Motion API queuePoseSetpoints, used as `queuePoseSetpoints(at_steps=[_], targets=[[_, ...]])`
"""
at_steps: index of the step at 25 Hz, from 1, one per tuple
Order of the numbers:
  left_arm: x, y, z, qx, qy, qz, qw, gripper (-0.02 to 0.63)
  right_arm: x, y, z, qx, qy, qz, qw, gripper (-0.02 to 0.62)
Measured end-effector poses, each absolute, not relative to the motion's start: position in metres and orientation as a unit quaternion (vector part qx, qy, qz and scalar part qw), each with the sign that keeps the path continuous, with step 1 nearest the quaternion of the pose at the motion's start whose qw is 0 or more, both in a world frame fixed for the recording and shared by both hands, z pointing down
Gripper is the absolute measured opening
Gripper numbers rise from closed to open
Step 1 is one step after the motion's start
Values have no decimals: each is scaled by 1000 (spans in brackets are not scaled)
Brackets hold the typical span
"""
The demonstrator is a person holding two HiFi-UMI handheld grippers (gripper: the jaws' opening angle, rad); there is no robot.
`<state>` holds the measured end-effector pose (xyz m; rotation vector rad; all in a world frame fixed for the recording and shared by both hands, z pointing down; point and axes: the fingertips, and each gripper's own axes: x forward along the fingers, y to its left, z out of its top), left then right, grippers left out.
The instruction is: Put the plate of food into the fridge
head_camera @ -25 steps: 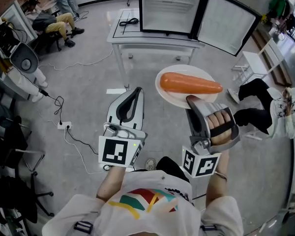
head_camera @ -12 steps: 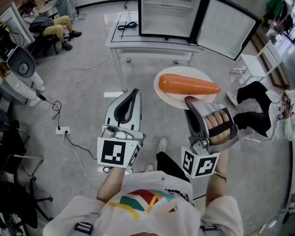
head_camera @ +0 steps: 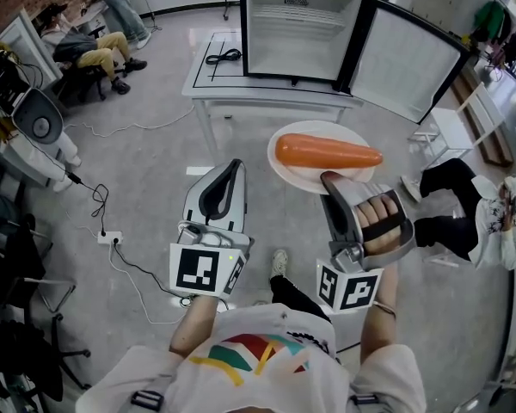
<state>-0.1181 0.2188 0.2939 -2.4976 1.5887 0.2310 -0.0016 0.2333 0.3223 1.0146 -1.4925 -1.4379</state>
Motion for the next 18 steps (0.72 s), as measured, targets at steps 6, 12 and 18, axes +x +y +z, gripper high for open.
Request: queuePoseSetpoints(at_steps=[6,12,18], targets=[[-102,170,288,-837,535,72,89,5,16,182,321,399,-593,-570,405,43],[-86,143,289,-841,530,82,77,5,33,156,329,398,-596,-570,403,43],[-86,132,289,-832,543,81,79,6,41,141,336,398,-599,-570,396,43]])
